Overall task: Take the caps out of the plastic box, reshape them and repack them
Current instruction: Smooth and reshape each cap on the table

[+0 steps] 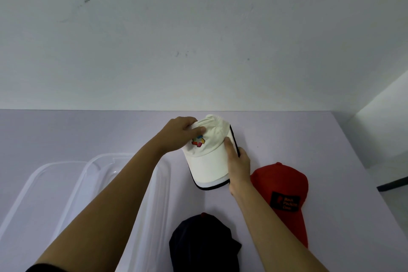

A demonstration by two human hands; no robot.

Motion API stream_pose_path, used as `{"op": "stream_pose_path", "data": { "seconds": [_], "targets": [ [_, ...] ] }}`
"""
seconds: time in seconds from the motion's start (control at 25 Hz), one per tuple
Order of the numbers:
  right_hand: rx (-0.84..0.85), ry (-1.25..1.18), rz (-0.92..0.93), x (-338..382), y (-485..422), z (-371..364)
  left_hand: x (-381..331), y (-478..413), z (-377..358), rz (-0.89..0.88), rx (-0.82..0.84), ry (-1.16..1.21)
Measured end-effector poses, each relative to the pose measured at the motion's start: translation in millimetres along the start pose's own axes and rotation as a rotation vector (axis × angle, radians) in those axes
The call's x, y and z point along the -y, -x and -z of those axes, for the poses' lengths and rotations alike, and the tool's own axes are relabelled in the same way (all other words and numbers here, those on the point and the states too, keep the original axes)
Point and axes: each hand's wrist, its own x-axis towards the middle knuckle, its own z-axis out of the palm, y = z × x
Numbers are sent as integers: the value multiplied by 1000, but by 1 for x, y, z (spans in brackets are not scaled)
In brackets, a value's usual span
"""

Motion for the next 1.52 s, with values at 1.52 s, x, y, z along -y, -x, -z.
{"op": "stream_pose_path", "data": {
  "seconds": [1.52],
  "targets": [
    [20, -161, -258, -24, 0, -13, 18, -18, -9, 0, -233, -286]
  ]
}}
